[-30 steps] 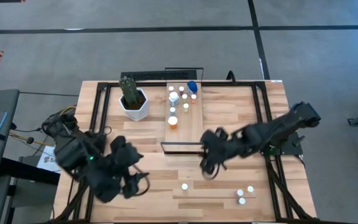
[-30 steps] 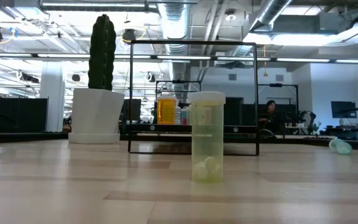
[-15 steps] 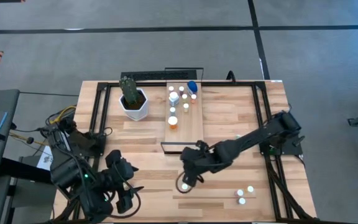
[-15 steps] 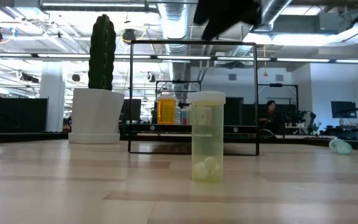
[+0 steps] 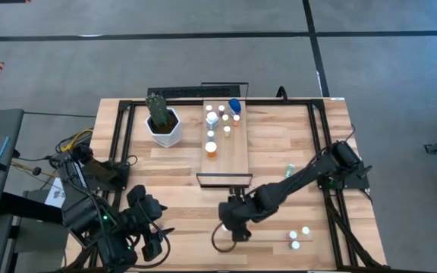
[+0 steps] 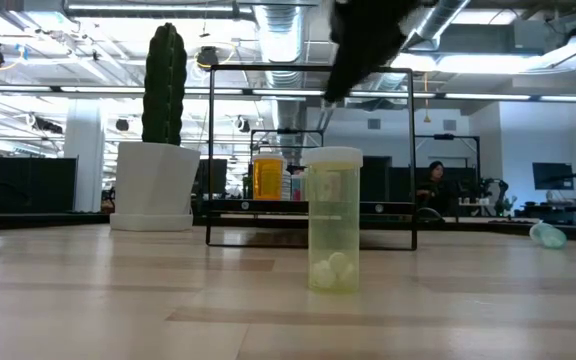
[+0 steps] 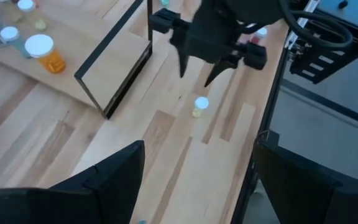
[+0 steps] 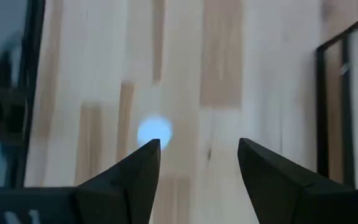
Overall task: Pick and place medicine bottles onto shelf by color
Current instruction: Put the yellow pill bottle on the shelf
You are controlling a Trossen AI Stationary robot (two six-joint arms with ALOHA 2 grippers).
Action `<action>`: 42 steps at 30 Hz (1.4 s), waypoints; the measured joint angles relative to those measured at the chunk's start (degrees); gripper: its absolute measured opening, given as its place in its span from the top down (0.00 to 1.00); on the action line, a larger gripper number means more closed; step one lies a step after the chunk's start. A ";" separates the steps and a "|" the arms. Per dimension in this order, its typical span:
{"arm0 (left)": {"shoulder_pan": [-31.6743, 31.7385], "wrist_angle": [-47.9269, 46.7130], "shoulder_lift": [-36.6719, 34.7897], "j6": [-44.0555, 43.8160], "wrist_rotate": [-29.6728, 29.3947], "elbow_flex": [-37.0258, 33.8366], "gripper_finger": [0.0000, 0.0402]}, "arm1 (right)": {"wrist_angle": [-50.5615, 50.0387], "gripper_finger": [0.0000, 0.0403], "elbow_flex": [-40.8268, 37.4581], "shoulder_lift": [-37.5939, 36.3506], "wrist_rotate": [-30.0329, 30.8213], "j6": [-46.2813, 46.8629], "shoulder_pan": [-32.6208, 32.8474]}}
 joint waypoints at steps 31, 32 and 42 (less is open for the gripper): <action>-1.06 -0.26 0.00 -0.73 0.09 0.04 0.29 | 6.70 0.41 -0.27 4.75 -2.10 3.10 2.24; -1.06 -0.26 0.00 -0.78 0.09 0.04 0.29 | 7.42 0.41 -0.24 5.26 -2.11 3.14 2.23; -1.06 -0.26 0.00 -1.05 0.55 0.04 0.29 | 10.26 0.41 -0.25 7.39 -2.69 3.33 2.22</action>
